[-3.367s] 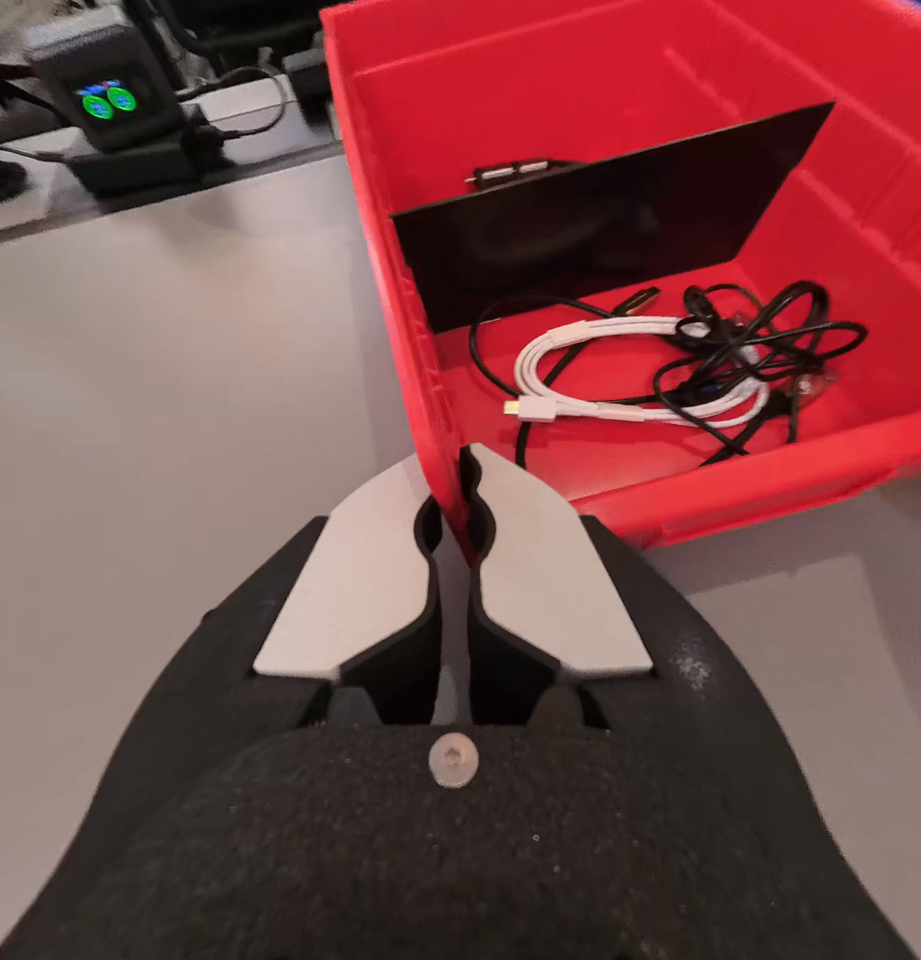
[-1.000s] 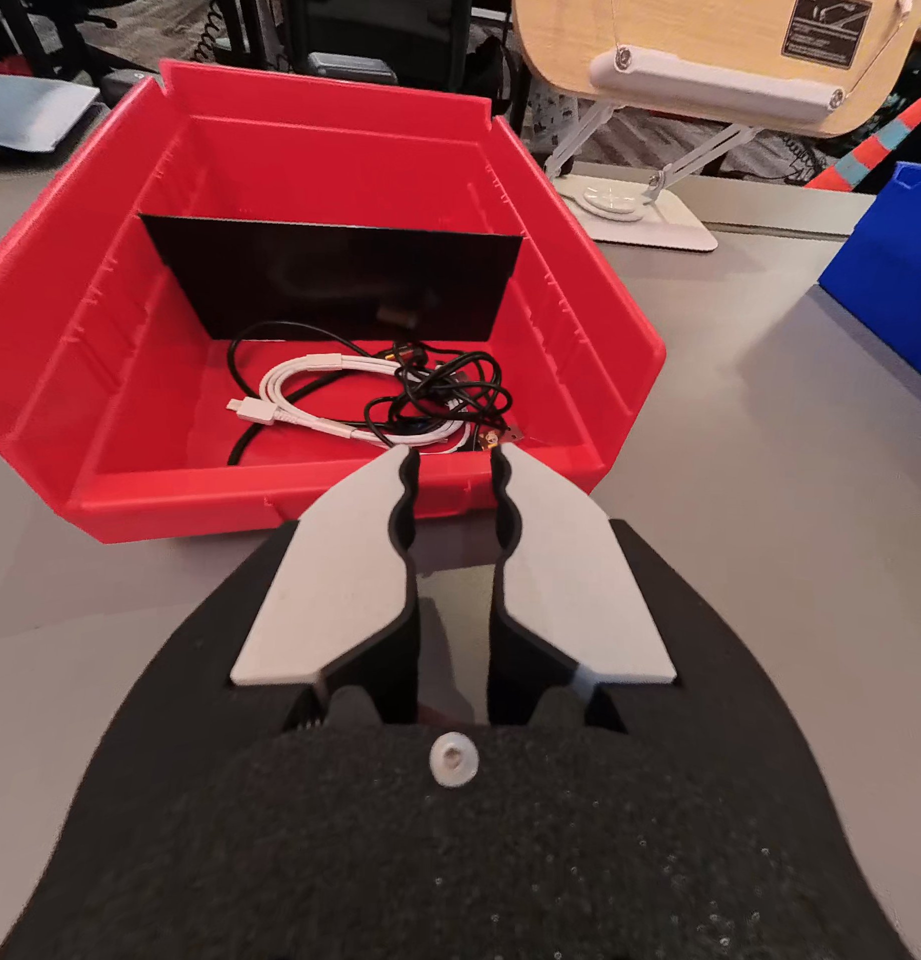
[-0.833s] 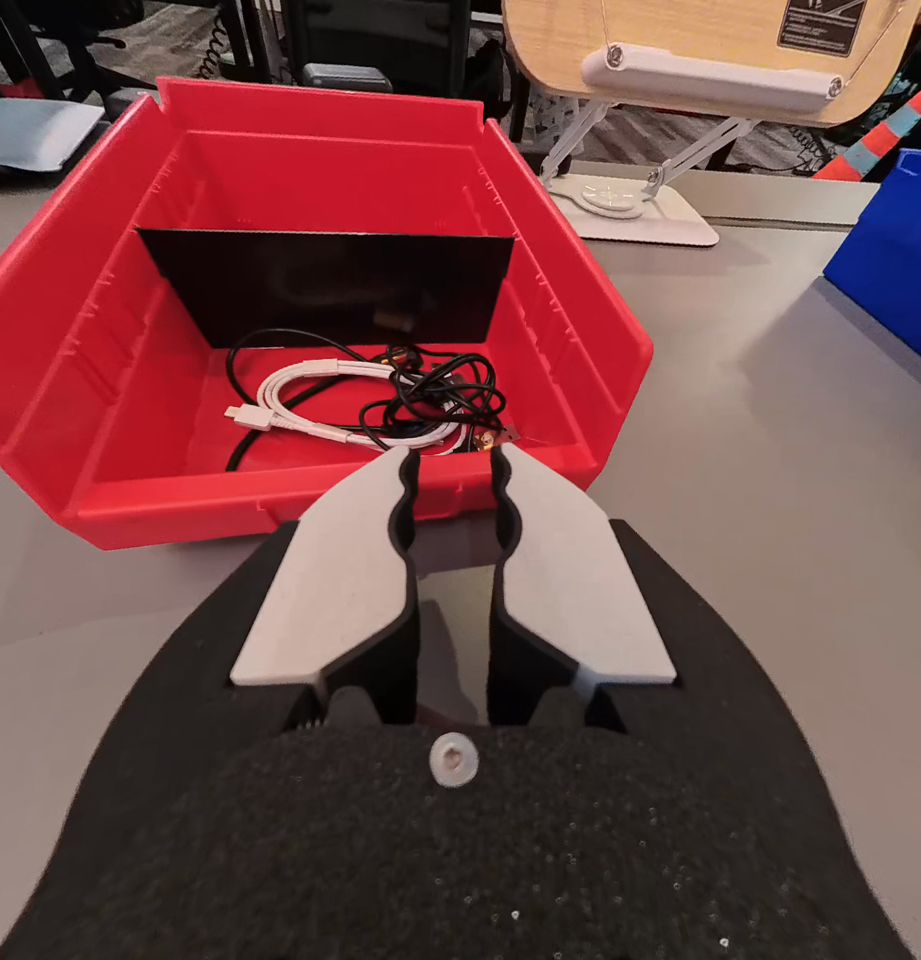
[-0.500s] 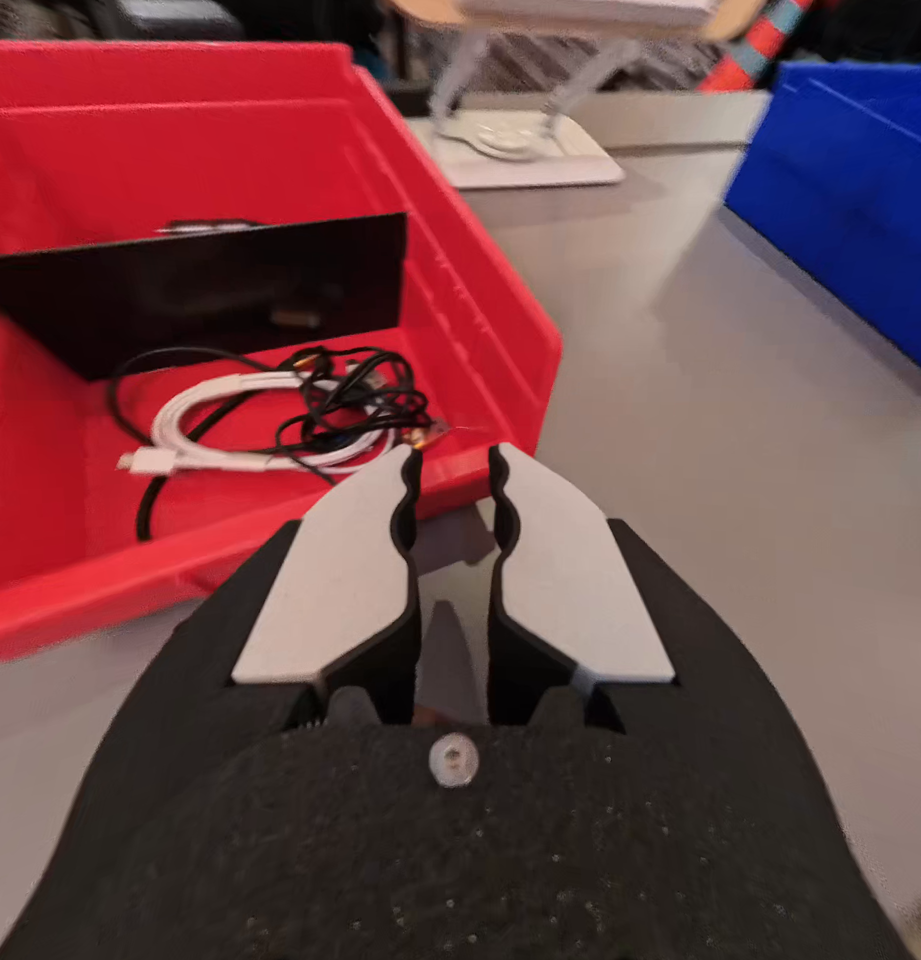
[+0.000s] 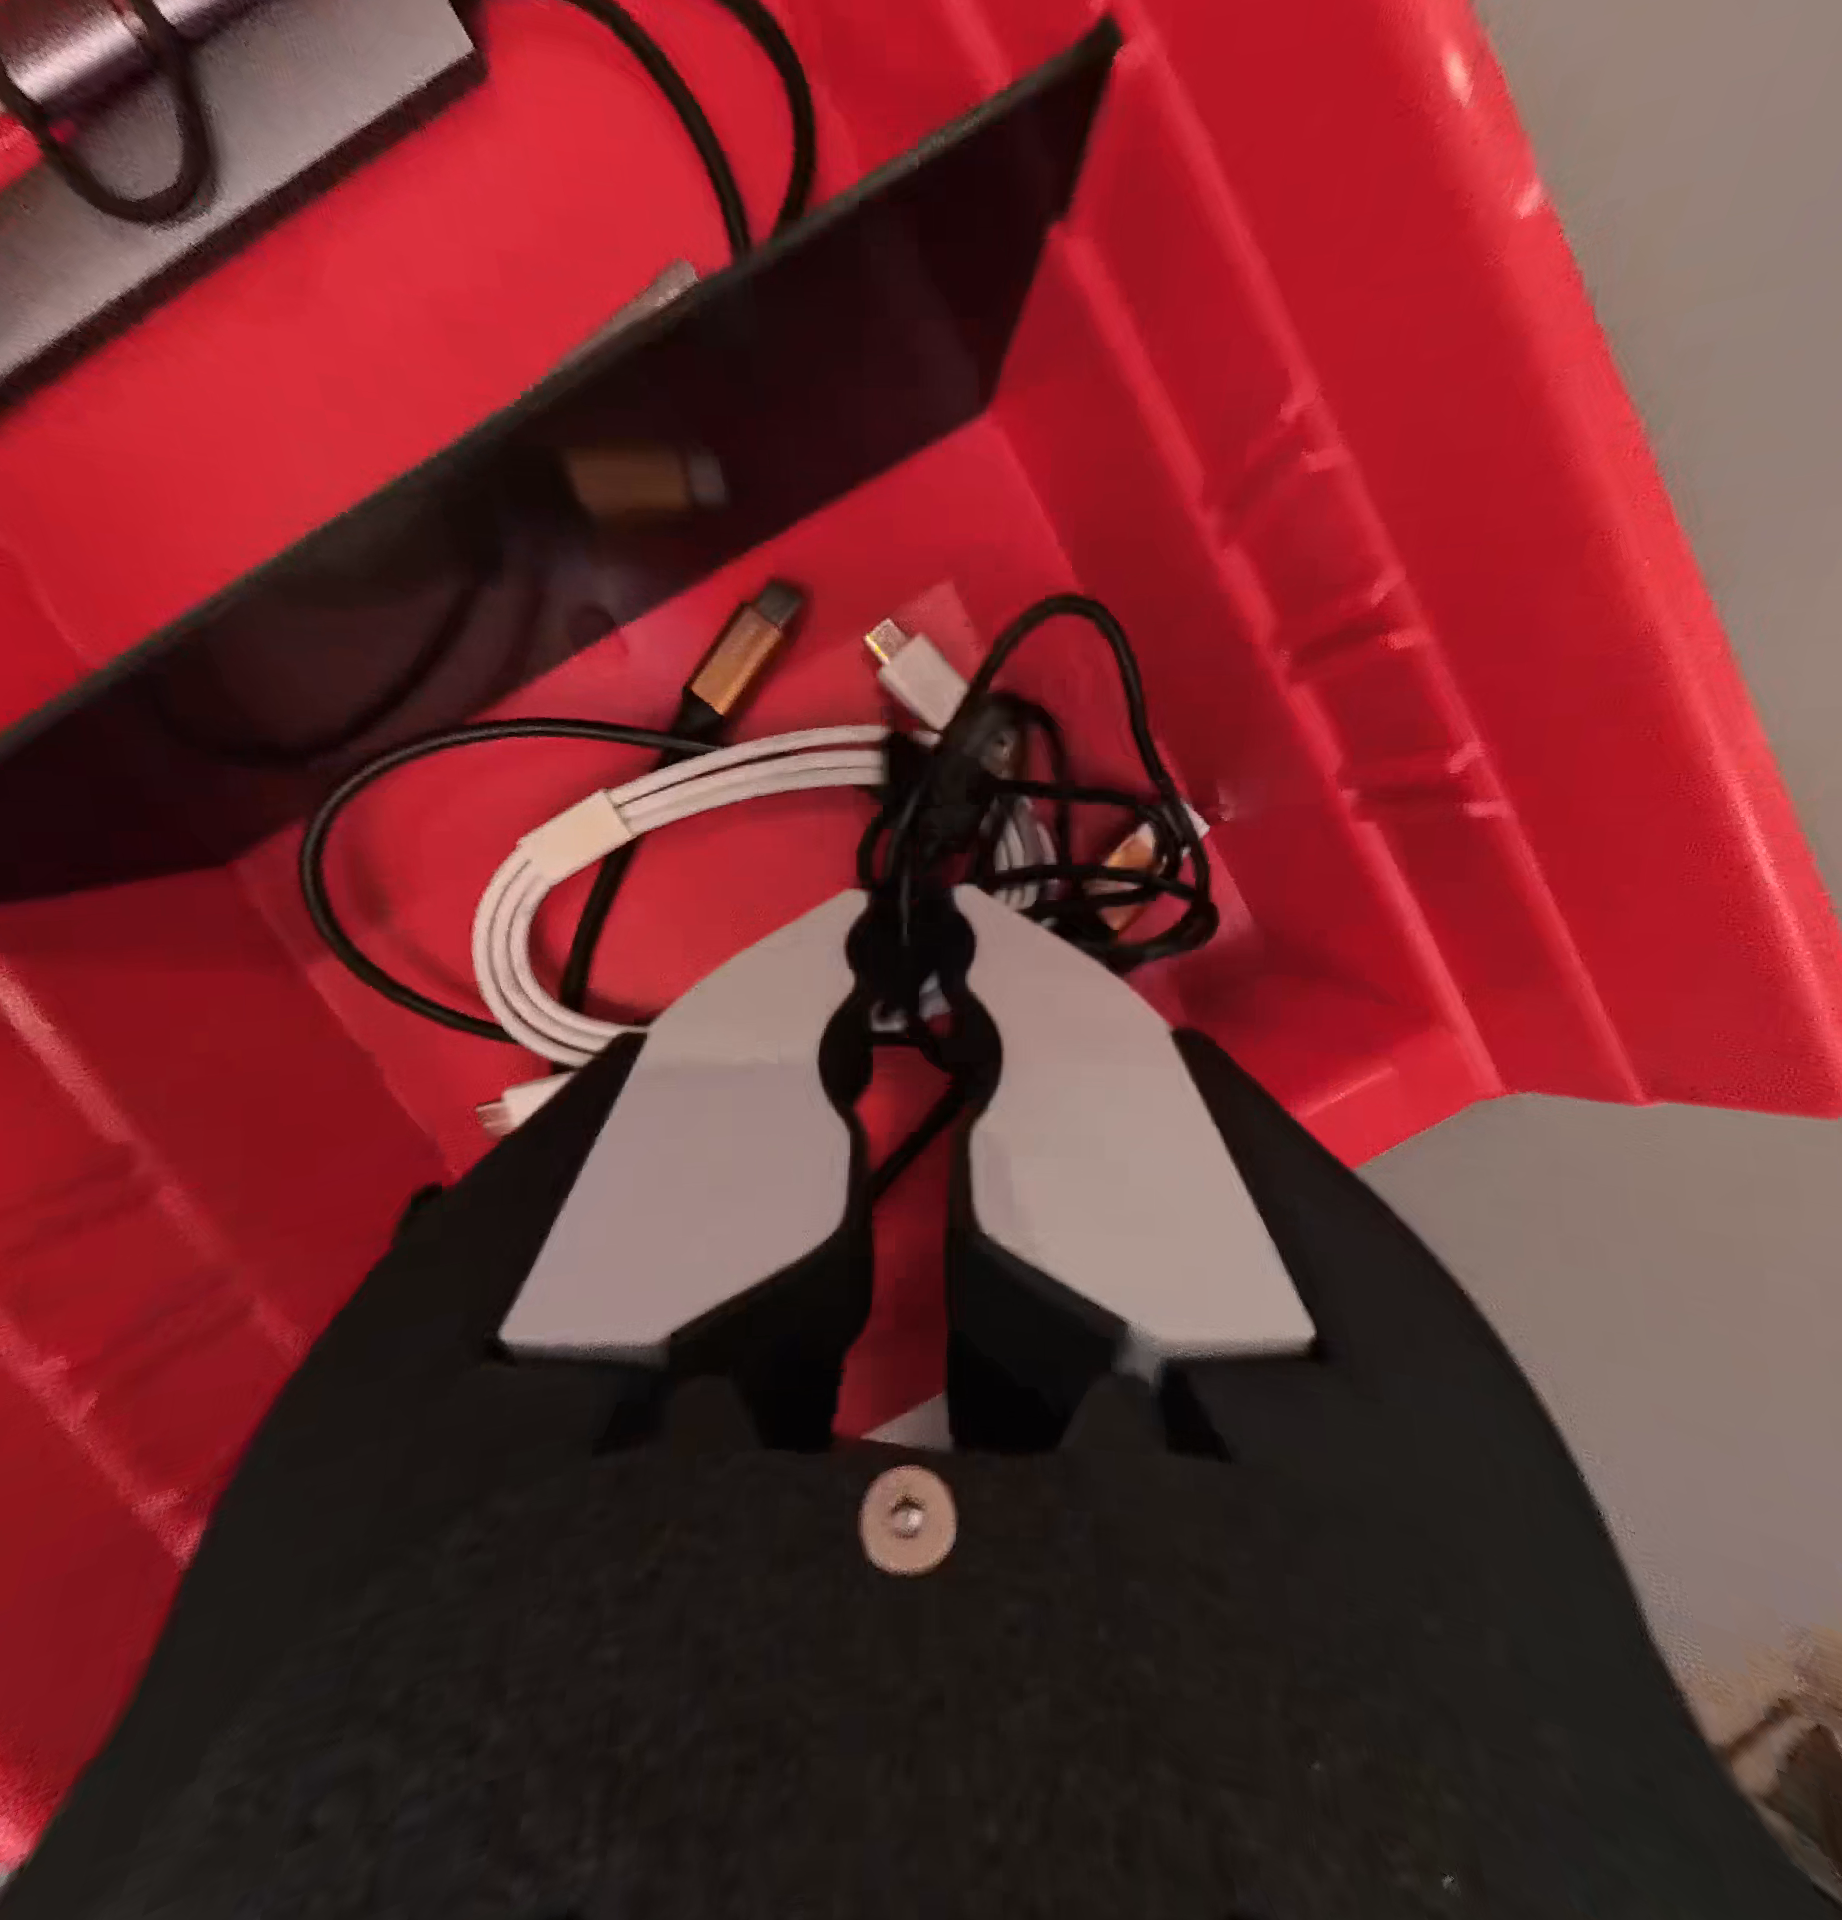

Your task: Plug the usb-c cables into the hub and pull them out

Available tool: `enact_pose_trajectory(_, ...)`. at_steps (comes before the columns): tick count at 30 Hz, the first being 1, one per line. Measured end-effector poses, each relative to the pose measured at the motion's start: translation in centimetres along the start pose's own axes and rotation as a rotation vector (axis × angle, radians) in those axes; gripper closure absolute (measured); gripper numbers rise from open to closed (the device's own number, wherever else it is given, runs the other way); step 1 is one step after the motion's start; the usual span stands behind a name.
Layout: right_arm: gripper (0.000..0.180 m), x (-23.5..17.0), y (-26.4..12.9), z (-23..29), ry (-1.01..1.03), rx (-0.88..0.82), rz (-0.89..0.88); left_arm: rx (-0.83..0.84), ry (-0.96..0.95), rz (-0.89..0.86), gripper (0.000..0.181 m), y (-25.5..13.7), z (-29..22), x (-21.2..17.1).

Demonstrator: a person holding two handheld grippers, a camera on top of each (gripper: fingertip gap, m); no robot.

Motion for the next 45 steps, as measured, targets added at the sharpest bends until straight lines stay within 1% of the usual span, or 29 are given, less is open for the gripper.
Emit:
enact_pose_trajectory(2,0.134,-0.1,-0.1,0.0,-0.002,-0.003,0.000,0.048,0.026,-0.039,0.173,-1.0,0.1,0.0)
enact_pose_trajectory(4,0.134,-0.2,-0.1,0.1,-0.005,-0.001,0.001,0.107,0.050,-0.102,0.173,-2.8,0.3,-0.1)
enact_pose_trajectory(6,0.134,0.0,-0.4,0.4,-0.007,0.008,-0.013,0.175,0.055,-0.167,0.173,-5.2,0.9,-0.5)
enact_pose_trajectory(8,0.134,0.2,-0.6,0.8,-0.017,0.020,-0.029,0.184,0.064,-0.268,0.174,-8.4,0.6,-0.7)
enact_pose_trajectory(11,0.134,1.2,-1.1,3.4,-0.056,0.110,-0.085,0.047,0.064,-0.490,0.175,-13.8,-2.6,-0.4)
enact_pose_trajectory(13,0.133,2.2,-2.0,6.9,-0.095,0.235,-0.151,-0.112,0.104,-0.632,0.175,-16.6,-6.8,0.0)
enact_pose_trajectory(14,0.133,2.6,-2.7,9.3,-0.101,0.333,-0.181,-0.196,0.134,-0.676,0.175,-17.2,-9.4,0.0)
enact_pose_trajectory(16,0.132,3.1,-4.2,14.3,-0.069,0.562,-0.219,-0.331,0.163,-0.720,0.175,-16.8,-14.4,0.1)
enact_pose_trajectory(19,0.120,2.8,-6.0,20.5,0.031,0.894,-0.177,-0.488,0.199,-0.690,0.175,-12.9,-21.4,0.2)
enact_pose_trajectory(21,0.117,1.7,-5.7,22.8,0.034,0.970,-0.101,-0.512,0.242,-0.663,0.175,-10.0,-24.7,0.1)
enact_pose_trajectory(23,0.116,1.2,-5.5,23.5,0.014,0.986,-0.076,-0.525,0.290,-0.649,0.175,-8.1,-27.3,-0.2)
enact_pose_trajectory(26,0.120,1.1,-5.0,23.1,0.070,0.994,-0.042,-0.525,0.341,-0.641,0.175,-6.7,-29.7,-0.7)
enact_pose_trajectory(28,0.147,0.5,-5.2,23.1,0.054,1.044,-0.001,-0.531,0.378,-0.636,0.175,-6.3,-30.9,-1.0)
enact_pose_trajectory(29,0.157,0.4,-5.2,22.9,0.045,1.052,0.009,-0.526,0.402,-0.646,0.175,-6.2,-31.3,-1.1)
enact_pose_trajectory(30,0.173,0.3,-5.1,22.6,0.043,1.044,0.010,-0.523,0.433,-0.665,0.175,-6.2,-31.8,-1.2)
enact_pose_trajectory(31,0.178,0.2,-4.9,22.2,0.036,1.032,0.013,-0.520,0.455,-0.684,0.175,-6.2,-32.0,-1.3)
enact_pose_trajectory(34,0.178,-0.4,-4.0,20.9,0.010,0.965,0.070,-0.594,0.438,-0.691,0.177,-5.9,-32.3,-1.3)
enact_pose_trajectory(37,0.178,0.5,-3.8,18.8,0.082,0.918,0.017,-0.666,0.374,-0.676,0.181,-5.6,-31.4,-1.1)
enact_pose_trajectory(40,0.178,0.7,-3.5,17.4,0.107,0.893,0.006,-0.655,0.333,-0.676,0.181,-5.3,-30.3,-0.7)
enact_pose_trajectory(43,0.179,0.6,-3.5,17.5,0.115,0.924,0.020,-0.665,0.324,-0.670,0.181,-5.2,-30.3,-0.6)
enact_pose_trajectory(45,0.178,0.5,-3.9,18.3,0.094,0.961,0.026,-0.674,0.329,-0.668,0.168,-5.1,-30.8,-0.7)
Point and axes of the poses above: each gripper's, where its closed fingertips meet, y out along the fingers, x out of its top, z = x × y across the jaws, the point moved 1 cm from there along -y, back along the fingers, and after that the axes turned 13 degrees about z, right-handed, at the moved point
